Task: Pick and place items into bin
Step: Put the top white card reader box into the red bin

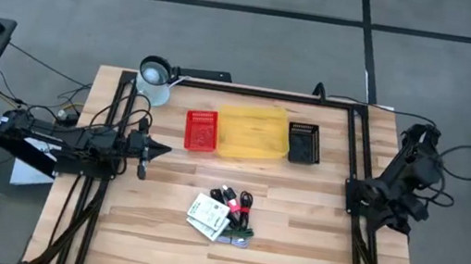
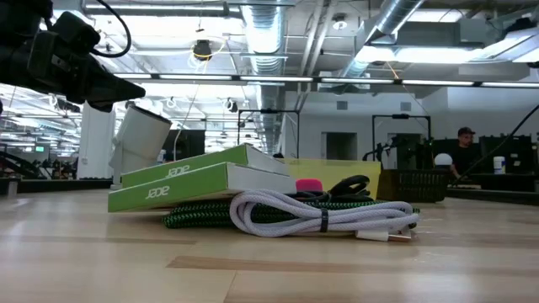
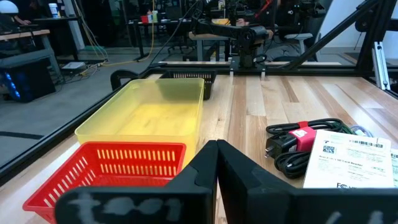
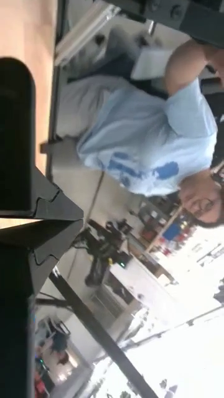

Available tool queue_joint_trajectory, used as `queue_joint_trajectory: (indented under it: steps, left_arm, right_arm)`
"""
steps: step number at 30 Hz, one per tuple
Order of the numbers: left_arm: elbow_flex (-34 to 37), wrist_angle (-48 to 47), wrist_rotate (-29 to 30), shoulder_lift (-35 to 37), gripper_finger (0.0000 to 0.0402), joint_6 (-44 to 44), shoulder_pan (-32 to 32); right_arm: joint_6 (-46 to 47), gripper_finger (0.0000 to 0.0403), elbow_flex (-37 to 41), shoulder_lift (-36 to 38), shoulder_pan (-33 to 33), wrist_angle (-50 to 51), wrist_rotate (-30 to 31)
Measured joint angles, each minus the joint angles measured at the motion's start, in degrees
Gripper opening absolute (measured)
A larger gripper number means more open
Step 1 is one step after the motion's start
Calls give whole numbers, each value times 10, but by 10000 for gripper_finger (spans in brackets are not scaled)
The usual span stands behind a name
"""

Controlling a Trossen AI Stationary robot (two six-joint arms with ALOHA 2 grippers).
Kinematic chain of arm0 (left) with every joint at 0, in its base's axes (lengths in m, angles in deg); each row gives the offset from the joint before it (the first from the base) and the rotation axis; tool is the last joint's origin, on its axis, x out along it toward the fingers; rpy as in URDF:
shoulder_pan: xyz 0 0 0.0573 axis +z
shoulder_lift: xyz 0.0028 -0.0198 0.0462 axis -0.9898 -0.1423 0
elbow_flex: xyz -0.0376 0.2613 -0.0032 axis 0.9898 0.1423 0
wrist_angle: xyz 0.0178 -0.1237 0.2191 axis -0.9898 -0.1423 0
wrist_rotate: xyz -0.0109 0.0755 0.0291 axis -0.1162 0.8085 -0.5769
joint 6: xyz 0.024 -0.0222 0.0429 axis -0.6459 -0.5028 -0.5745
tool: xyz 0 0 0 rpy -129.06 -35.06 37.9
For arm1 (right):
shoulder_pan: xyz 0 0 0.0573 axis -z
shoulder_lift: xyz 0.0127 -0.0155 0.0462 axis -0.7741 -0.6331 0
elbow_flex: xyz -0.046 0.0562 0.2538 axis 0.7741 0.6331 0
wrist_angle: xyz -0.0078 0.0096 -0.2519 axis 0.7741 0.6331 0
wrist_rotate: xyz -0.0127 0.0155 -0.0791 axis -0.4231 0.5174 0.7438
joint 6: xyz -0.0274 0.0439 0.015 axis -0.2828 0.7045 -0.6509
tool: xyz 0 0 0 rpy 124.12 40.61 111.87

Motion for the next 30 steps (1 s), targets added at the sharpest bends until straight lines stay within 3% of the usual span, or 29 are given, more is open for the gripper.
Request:
queue_joint_trajectory:
  steps: [8,15,22,25,30]
  left_arm:
    - [0,0,0,0,0,0,0]
    - [0,0,0,0,0,0,0]
    - [0,0,0,0,0,0,0]
    - [0,0,0,0,0,0,0]
    - [0,0,0,0,0,0,0]
  right_arm:
    - [36,0,0,0,5,-97,12]
    - [-30,0,0,0,8,-165,24]
    - [-38,0,0,-16,8,-223,36]
    - [-39,0,0,-49,8,-282,91]
    - [-87,0,0,-122,8,-382,239]
